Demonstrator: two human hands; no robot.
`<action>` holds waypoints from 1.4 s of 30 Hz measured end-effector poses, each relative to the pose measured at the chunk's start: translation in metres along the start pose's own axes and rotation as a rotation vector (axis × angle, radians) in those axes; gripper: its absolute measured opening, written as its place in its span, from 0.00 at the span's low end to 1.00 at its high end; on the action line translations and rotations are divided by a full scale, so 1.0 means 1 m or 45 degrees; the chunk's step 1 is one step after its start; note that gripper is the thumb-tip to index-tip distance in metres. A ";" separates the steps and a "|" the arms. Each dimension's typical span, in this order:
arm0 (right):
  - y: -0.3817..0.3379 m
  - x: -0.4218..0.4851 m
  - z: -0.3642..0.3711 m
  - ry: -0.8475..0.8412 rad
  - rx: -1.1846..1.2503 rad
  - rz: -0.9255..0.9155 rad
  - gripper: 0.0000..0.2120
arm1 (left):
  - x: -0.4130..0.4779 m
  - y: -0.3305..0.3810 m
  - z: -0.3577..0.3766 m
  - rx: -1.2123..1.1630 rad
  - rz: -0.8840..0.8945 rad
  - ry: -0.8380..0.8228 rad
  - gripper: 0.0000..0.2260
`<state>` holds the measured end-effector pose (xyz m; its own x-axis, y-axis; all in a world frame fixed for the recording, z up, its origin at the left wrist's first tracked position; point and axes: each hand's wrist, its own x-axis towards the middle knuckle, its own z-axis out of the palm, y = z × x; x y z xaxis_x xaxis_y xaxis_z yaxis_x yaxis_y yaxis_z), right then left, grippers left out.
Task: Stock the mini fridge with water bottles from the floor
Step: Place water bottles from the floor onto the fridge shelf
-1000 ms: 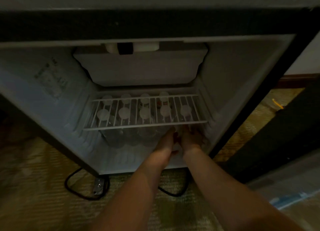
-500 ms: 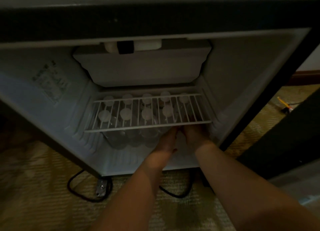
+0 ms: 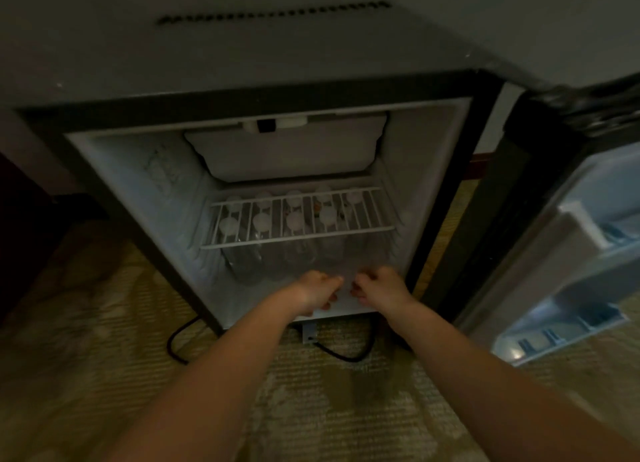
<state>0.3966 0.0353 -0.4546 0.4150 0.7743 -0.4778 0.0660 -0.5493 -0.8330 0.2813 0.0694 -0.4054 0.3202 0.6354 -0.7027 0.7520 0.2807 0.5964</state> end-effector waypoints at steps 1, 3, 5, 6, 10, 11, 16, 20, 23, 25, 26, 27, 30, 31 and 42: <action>-0.003 -0.008 -0.005 -0.018 -0.017 -0.021 0.08 | -0.009 0.004 -0.004 0.085 -0.007 -0.019 0.20; -0.012 -0.028 -0.017 -0.031 -0.031 -0.060 0.09 | -0.034 0.015 -0.009 0.233 0.025 -0.048 0.21; -0.023 -0.049 -0.030 -0.035 -0.015 -0.110 0.12 | -0.063 0.029 -0.012 0.318 0.073 -0.042 0.22; -0.026 -0.059 -0.037 -0.041 -0.028 -0.135 0.13 | -0.074 0.036 -0.012 0.343 0.084 -0.035 0.22; -0.039 -0.102 -0.071 -0.046 -0.103 -0.203 0.13 | -0.125 0.062 -0.004 0.483 0.151 -0.060 0.22; -0.043 -0.115 -0.083 -0.047 -0.107 -0.224 0.12 | -0.141 0.069 0.001 0.508 0.174 -0.076 0.22; -0.052 -0.196 -0.149 -0.001 -0.136 -0.287 0.11 | -0.221 0.099 0.047 0.592 0.290 -0.120 0.22; -0.037 -0.242 -0.193 0.035 -0.144 -0.279 0.05 | -0.265 0.108 0.094 0.670 0.389 -0.151 0.17; -0.013 -0.278 -0.223 0.053 -0.151 -0.256 0.04 | -0.286 0.106 0.134 0.738 0.454 -0.168 0.17; 0.010 -0.303 -0.241 0.086 -0.175 -0.252 0.07 | -0.300 0.101 0.163 0.798 0.522 -0.157 0.19; 0.024 -0.315 -0.251 0.115 -0.223 -0.256 0.06 | -0.307 0.097 0.179 0.823 0.560 -0.150 0.19; 0.039 -0.326 -0.260 0.138 -0.292 -0.265 0.04 | -0.313 0.094 0.195 0.834 0.592 -0.149 0.19; 0.081 -0.358 -0.282 0.151 -0.426 -0.229 0.09 | -0.323 0.076 0.240 0.873 0.629 -0.207 0.15; 0.096 -0.369 -0.288 0.144 -0.450 -0.208 0.09 | -0.324 0.069 0.255 0.873 0.621 -0.245 0.13; 0.265 -0.427 -0.291 0.223 -0.576 0.126 0.14 | -0.311 -0.013 0.389 0.796 0.376 -0.479 0.06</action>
<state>0.5013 -0.5324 -0.3899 0.5828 0.6685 -0.4621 0.3900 -0.7289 -0.5627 0.3959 -0.4115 -0.3454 0.6467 0.3028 -0.7001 0.7544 -0.3895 0.5284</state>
